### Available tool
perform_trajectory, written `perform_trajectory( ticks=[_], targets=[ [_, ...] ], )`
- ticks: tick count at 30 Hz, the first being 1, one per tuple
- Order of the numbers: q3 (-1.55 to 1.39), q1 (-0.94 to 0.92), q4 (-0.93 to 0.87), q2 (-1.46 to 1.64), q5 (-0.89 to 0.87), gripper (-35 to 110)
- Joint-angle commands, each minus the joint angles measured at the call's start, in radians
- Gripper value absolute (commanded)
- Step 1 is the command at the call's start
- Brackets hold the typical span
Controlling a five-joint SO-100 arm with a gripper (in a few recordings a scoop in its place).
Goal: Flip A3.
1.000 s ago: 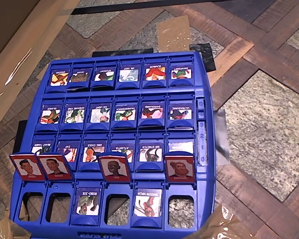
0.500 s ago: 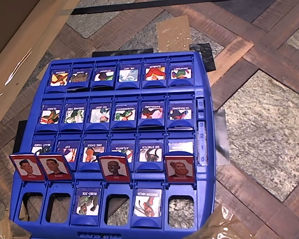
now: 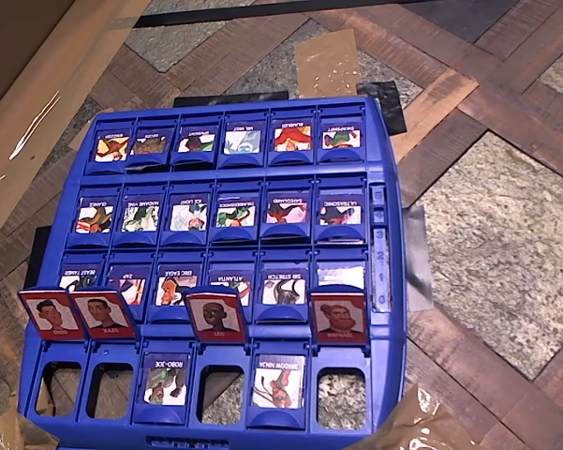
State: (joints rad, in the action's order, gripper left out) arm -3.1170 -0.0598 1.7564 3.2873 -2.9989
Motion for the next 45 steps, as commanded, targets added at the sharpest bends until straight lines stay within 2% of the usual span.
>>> perform_trajectory(
  ticks=[1, 6, 20, 28, 36, 45],
  targets=[
    [0.087, 0.003, -0.186, -0.005, -0.046, 0],
    [0.235, 0.015, -0.491, -0.064, -0.049, 0],
    [0.281, 0.029, -0.950, -0.238, -0.046, 0],
    [0.376, 0.012, -1.175, -0.456, -0.020, 0],
    [0.402, -0.020, -1.310, -0.617, -0.002, 0],
    [0.572, -0.035, -1.617, -0.865, 0.015, 0]
  ],
)
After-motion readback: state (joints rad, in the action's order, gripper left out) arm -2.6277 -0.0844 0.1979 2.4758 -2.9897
